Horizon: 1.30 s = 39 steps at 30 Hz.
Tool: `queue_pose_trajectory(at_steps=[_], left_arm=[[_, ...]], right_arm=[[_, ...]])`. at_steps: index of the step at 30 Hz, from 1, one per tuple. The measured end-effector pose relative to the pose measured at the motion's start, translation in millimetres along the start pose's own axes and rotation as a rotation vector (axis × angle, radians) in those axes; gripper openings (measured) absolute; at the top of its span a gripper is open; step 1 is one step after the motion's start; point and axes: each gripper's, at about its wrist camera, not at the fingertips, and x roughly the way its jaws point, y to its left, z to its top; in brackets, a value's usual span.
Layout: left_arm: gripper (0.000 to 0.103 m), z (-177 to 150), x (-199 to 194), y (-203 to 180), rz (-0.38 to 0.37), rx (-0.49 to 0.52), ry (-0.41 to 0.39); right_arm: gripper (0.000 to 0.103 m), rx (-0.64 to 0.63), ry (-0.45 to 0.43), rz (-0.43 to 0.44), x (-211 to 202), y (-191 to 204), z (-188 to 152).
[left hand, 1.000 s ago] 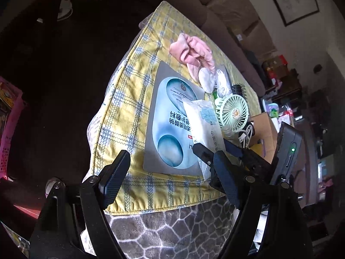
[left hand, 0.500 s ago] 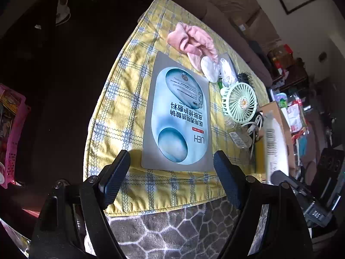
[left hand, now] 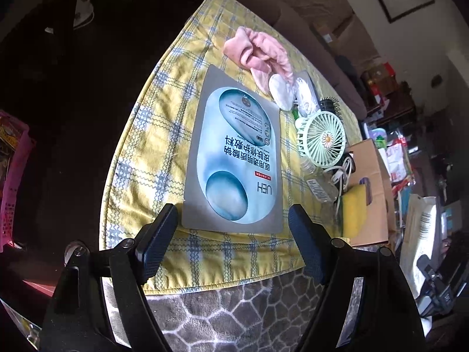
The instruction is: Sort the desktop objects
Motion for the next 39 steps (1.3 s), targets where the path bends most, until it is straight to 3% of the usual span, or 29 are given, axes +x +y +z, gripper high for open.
queue_pose_trajectory(at_steps=[6, 9, 13, 19, 23, 25, 27, 30, 33, 36, 37, 39], left_arm=[[0.071, -6, 6, -9, -0.112, 0.009, 0.044], [0.071, -6, 4, -9, -0.119, 0.006, 0.042], [0.071, 0, 0, 0, -0.142, -0.038, 0.031], [0.071, -2, 5, 5, -0.143, -0.064, 0.048], [0.071, -4, 10, 1, -0.143, -0.058, 0.063], [0.071, -4, 12, -1, -0.149, -0.059, 0.067], [0.071, -5, 12, -3, -0.138, -0.052, 0.067], [0.071, -5, 12, -1, -0.143, -0.062, 0.069], [0.071, -4, 13, 3, -0.156, -0.086, 0.067], [0.071, -4, 13, 5, -0.161, -0.101, 0.062], [0.071, -4, 13, 5, -0.161, -0.102, 0.061], [0.071, -5, 13, 5, -0.160, -0.101, 0.062]], right_arm=[[0.072, -0.038, 0.121, -0.068, 64, 18, -18], [0.072, -0.059, 0.178, -0.086, 94, 26, -28], [0.072, -0.141, 0.269, -0.222, 126, 38, -41], [0.073, -0.195, 0.209, -0.279, 111, 52, -26], [0.076, -0.221, 0.288, -0.257, 133, 59, -24], [0.076, -0.238, 0.326, -0.295, 144, 59, -30], [0.076, -0.231, 0.310, -0.306, 138, 60, -33], [0.076, -0.198, 0.194, -0.247, 109, 66, -19], [0.072, -0.124, 0.128, -0.071, 105, 70, 10], [0.049, -0.044, 0.210, 0.028, 147, 67, 34], [0.046, -0.013, 0.249, 0.040, 164, 63, 38], [0.045, -0.011, 0.283, -0.018, 189, 62, 44]])
